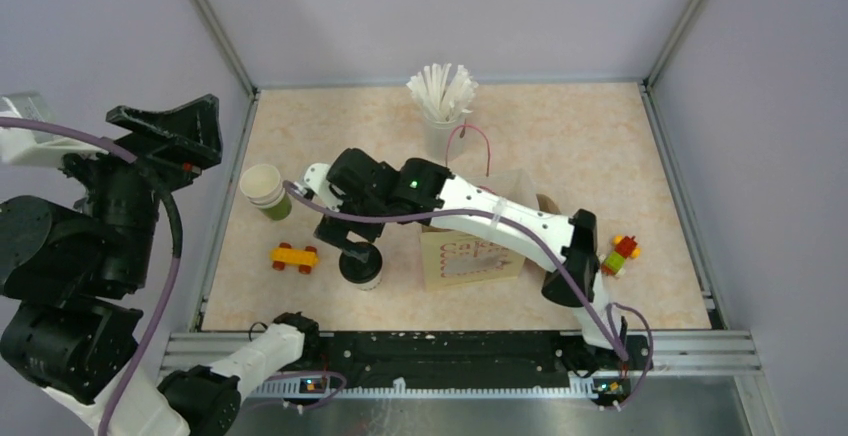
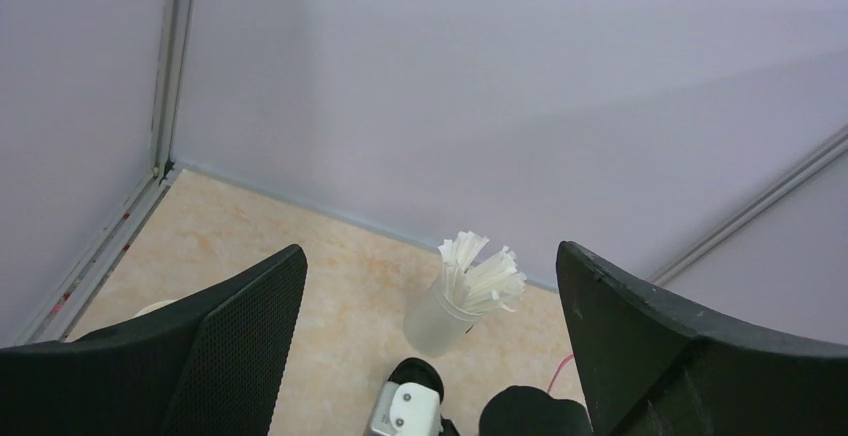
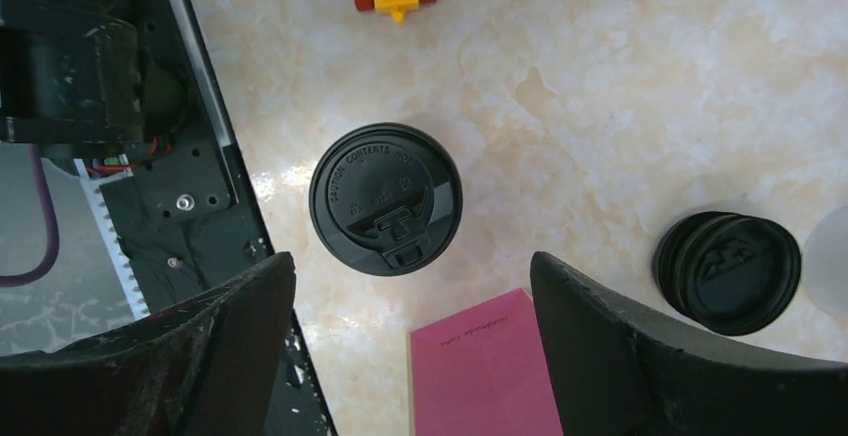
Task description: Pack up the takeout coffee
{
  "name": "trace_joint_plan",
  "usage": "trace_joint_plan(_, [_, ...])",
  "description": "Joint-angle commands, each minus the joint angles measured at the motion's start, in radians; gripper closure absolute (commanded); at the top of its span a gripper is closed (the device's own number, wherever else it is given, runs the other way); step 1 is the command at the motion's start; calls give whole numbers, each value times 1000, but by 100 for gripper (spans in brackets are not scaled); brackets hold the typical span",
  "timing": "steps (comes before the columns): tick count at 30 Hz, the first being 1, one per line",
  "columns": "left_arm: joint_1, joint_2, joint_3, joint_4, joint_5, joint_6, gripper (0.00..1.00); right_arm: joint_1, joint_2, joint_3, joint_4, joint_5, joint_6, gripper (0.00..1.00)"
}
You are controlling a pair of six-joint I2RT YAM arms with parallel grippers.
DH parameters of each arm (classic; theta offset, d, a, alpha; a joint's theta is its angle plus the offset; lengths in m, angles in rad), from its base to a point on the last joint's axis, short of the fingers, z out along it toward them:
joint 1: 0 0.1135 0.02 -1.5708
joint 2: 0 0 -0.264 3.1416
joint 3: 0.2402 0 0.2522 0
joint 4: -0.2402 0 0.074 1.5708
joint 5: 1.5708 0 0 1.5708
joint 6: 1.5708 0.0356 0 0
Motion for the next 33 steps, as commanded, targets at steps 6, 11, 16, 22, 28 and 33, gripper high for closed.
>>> trace_joint_plan(6, [3,-17,-76,45,-24,48,1,6,150,140,-166,-3,14,9])
trace_joint_plan(11, [3,-30,-105,55,-19,54,1,14,171,128,-162,0,22,7])
trace_joint_plan(16, [3,-28,-115,47,-3,51,1,17,198,150,-149,-8,26,6])
trace_joint_plan(22, [3,-26,-119,42,6,54,1,26,218,151,-145,-37,35,6])
trace_joint_plan(28, [3,-24,-123,44,18,56,1,26,235,155,-129,-30,36,6])
trace_joint_plan(33, [3,-23,-125,42,22,60,1,26,253,164,-124,-31,35,6])
